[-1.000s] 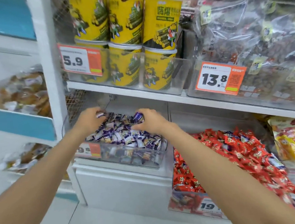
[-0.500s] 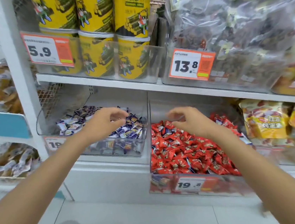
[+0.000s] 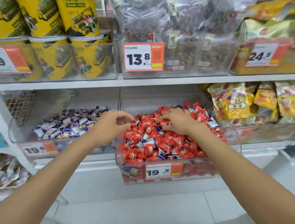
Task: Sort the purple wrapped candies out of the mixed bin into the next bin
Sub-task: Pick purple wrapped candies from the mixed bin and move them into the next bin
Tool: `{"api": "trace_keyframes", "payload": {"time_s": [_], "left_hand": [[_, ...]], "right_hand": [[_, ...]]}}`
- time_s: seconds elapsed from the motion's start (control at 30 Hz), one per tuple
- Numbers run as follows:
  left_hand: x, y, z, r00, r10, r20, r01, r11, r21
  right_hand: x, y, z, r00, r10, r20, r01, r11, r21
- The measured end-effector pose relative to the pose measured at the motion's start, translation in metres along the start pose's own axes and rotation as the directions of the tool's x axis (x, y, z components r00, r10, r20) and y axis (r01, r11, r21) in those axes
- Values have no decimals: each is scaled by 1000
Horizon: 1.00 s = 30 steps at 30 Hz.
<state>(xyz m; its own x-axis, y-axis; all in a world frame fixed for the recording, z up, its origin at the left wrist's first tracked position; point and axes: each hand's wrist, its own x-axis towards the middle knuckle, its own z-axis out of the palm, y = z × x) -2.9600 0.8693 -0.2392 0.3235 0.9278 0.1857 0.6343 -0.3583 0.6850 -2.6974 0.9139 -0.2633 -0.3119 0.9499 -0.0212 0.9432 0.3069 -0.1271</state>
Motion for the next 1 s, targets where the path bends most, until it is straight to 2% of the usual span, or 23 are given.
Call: {"api": "trace_keyframes", "payload": {"time_s": [0.13,0.23,0.3,0.37,0.43,0.5,0.63,0.73,0.8,0.87,0.9,0.97,1.0], "left_hand": [[11,10,9,999,-9,45,11,1000,-25],[21,25,26,985,0,175,-1,1000,3],[26,35,45,942,-38,334,13,997,76],[29,42,69,873,-135,469,54,982,183],[31,42,92,843,-204,498,39,946,321],[35,38,104,866,-180,466,-22,918,396],[45,30,89,909,-123,398,57,983,174],[51,25,66,948,-96,305,79,995,67],[53,24,54,949,-121,291,145,988,-62],[54,23,47,939,-146,310,198,970,-144],[54,22,46,939,-136,315,183,975,-123],[52,21,47,940,-117,322,145,987,-64],[51,22,48,940,-119,319,142,989,-49]], "right_hand": [[-12,33,-10,998,32,-62,-22,988,151],[-32,39,-19,981,34,-191,36,937,348],[-45,39,-23,967,53,-250,62,901,430],[-54,40,-23,969,55,-241,62,889,454],[-59,42,-21,977,69,-201,34,883,469],[-63,43,-19,982,79,-174,12,883,470],[-69,41,-20,983,70,-171,18,884,467],[-75,39,-27,977,97,-192,11,869,494],[-76,33,-29,979,54,-196,54,861,505],[-74,24,-25,993,-63,-104,103,892,441],[-72,18,-19,994,-111,2,104,934,341],[-61,12,-3,974,-103,204,85,992,96],[-53,12,4,972,-81,219,76,997,32]]}}
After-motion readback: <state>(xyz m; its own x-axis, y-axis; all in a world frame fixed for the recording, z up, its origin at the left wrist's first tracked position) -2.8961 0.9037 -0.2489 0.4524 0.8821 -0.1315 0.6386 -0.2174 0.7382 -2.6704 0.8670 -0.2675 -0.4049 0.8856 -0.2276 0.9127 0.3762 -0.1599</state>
